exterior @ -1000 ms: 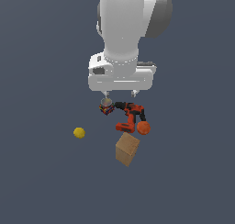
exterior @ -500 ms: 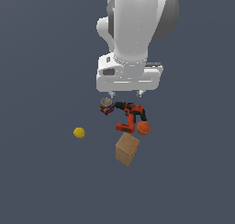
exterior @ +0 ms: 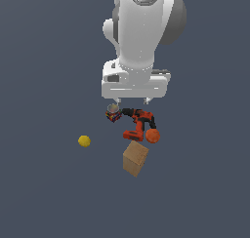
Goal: Pick up a designated object from a clutter of objects.
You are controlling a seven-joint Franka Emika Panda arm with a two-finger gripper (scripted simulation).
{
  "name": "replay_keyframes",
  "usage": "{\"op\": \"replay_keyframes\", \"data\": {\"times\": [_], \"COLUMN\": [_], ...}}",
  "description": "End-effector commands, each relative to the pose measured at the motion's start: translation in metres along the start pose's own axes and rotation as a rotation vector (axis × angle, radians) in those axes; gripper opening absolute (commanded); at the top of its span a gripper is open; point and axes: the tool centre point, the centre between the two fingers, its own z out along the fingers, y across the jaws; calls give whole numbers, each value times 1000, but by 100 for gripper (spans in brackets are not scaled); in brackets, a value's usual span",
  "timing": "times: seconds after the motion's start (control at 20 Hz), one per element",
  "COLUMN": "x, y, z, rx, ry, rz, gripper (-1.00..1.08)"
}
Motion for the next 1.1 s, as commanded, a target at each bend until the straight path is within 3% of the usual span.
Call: {"op": "replay_keyframes", "data": {"times": [0.0,0.45,1.05], "x": [-3,-27,-96], "y": [4,30,69], "z": [8,59,143], "rx": [1,8,20], "ry": [1,8,20], "rz": [28,213,568], "gripper": [100,100,100]}}
